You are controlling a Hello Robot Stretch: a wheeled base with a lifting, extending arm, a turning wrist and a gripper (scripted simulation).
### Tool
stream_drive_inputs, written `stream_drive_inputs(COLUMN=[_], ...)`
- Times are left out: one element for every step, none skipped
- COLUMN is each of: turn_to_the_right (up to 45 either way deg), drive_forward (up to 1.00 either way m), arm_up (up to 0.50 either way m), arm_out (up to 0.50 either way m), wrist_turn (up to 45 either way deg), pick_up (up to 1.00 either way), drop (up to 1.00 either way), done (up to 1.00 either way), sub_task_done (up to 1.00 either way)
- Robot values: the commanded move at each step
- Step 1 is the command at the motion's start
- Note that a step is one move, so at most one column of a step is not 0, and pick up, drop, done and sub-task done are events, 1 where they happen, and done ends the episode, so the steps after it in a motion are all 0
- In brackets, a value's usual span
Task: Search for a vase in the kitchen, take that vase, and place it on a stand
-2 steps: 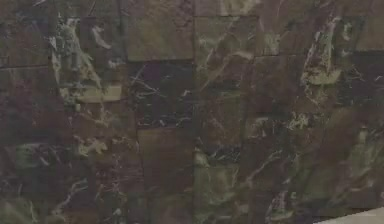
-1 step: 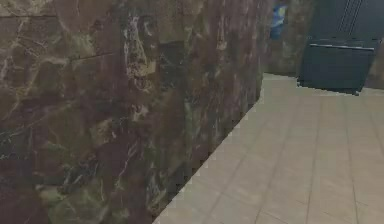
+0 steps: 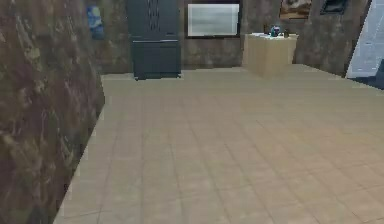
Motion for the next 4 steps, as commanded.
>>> stream_drive_inputs(turn_to_the_right=[30.0,45.0,12.0,0.0], drive_forward=[0.00,0.00,0.00,0.80], arm_up=[0.00,0.00,0.00,0.00], arm_out=[0.00,0.00,0.00,0.00], wrist_turn=[0.0,0.0,0.0,0.0], pick_up=[0.00,0.00,0.00,0.00], drop=[0.00,0.00,0.00,0.00], done=[0.00,0.00,0.00,0.00], sub_task_done=[0.00,0.00,0.00,0.00])
